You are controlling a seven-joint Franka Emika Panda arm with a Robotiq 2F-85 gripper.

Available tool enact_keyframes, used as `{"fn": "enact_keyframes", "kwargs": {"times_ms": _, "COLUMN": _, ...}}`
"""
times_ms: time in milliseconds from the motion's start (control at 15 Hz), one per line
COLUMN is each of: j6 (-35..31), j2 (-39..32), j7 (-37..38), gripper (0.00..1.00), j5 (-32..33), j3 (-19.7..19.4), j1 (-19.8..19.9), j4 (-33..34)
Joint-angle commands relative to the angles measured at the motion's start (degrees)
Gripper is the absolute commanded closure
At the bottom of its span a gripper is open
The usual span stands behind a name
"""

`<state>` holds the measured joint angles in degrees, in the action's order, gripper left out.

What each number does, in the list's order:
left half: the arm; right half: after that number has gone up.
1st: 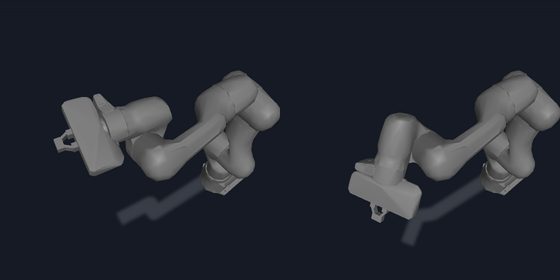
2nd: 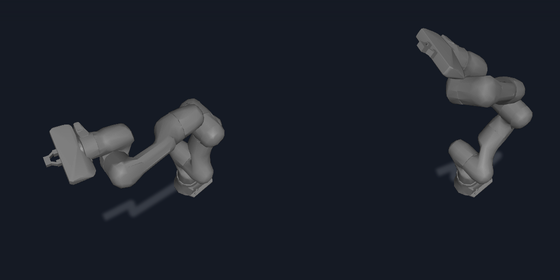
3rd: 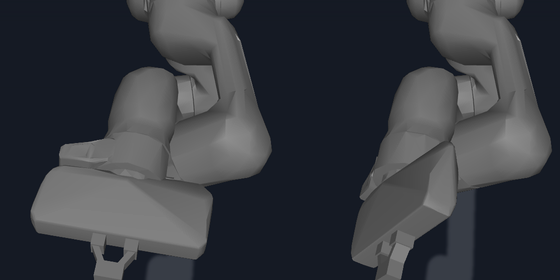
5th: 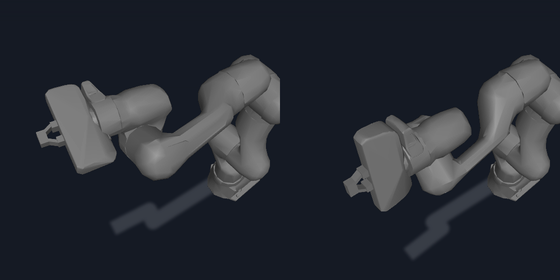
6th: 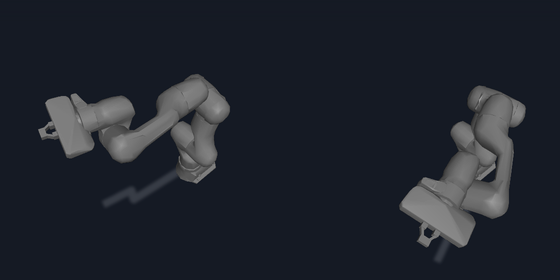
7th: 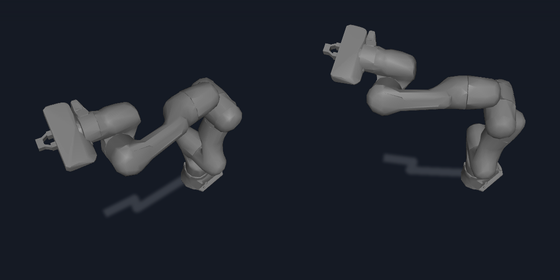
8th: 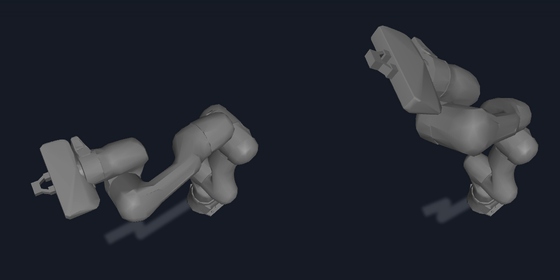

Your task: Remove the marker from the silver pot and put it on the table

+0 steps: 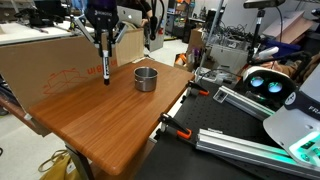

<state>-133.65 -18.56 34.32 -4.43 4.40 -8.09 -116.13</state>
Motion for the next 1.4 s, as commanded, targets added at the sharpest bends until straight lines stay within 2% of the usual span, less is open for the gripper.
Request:
{"fn": "enact_keyframes", "kwargs": {"times_ms": 0, "j6": 4.04, "j2": -4.72, "j7": 1.77, "gripper": 0.94, "j5": 1.49, "j3": -1.93, "j1": -2.19, "j4": 5.63}}
{"fn": "enact_keyframes", "kwargs": {"times_ms": 533, "j6": 7.75, "j2": -11.97, "j7": 1.16, "gripper": 0.94, "j5": 1.59, "j3": -3.57, "j1": -4.08, "j4": 11.56}}
{"fn": "enact_keyframes", "kwargs": {"times_ms": 1333, "j6": 12.49, "j2": -19.16, "j7": 2.27, "gripper": 0.94, "j5": 6.38, "j3": -5.98, "j1": -7.79, "j4": 13.57}}
